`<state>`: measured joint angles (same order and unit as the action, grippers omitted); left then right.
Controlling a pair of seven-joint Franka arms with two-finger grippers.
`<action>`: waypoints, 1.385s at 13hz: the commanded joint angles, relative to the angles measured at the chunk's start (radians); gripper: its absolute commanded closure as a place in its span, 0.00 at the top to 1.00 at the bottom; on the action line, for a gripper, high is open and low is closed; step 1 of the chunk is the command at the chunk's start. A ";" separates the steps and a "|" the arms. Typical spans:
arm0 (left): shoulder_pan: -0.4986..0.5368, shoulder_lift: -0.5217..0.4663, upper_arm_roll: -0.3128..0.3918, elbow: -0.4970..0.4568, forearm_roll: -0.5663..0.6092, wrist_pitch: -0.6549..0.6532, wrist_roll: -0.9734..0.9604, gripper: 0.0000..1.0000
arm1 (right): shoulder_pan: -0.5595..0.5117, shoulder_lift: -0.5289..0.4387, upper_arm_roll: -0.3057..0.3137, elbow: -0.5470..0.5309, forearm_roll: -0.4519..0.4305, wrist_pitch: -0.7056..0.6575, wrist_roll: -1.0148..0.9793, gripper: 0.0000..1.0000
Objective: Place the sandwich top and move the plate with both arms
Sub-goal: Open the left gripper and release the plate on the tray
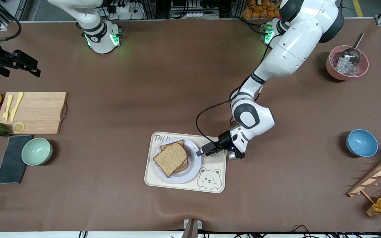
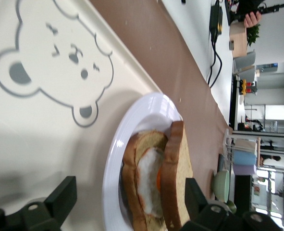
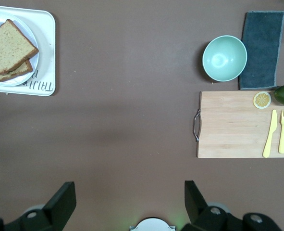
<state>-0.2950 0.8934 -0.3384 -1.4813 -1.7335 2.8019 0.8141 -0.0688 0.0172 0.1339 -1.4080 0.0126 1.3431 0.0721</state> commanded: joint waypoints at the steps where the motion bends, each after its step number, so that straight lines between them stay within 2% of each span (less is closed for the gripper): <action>1: -0.033 -0.062 0.012 -0.028 -0.021 0.150 0.026 1.00 | -0.026 -0.016 0.018 -0.020 -0.005 0.005 0.000 1.00; 3: -0.041 -0.079 0.010 -0.042 0.041 0.234 0.031 1.00 | -0.026 -0.016 0.018 -0.019 -0.005 0.008 -0.002 1.00; 6: -0.013 -0.143 0.021 -0.115 0.089 0.238 0.033 1.00 | -0.026 -0.013 0.018 -0.020 -0.005 0.013 -0.002 1.00; 11: 0.082 -0.243 0.030 -0.264 0.372 0.229 0.031 1.00 | -0.028 -0.014 0.018 -0.028 -0.005 0.013 -0.002 1.00; 14: 0.161 -0.345 0.030 -0.408 0.530 0.196 0.033 1.00 | -0.025 -0.014 0.015 -0.034 -0.005 0.014 -0.002 1.00; 16: 0.212 -0.417 0.039 -0.477 0.600 0.105 0.036 1.00 | -0.022 -0.016 0.012 -0.035 -0.005 0.014 -0.002 1.00; 18: 0.228 -0.482 0.094 -0.527 0.676 0.004 0.034 1.00 | -0.011 -0.016 -0.003 -0.035 -0.005 0.014 -0.002 1.00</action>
<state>-0.0845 0.5177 -0.2840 -1.9099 -1.1158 2.8953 0.8437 -0.0695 0.0174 0.1315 -1.4265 0.0126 1.3504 0.0721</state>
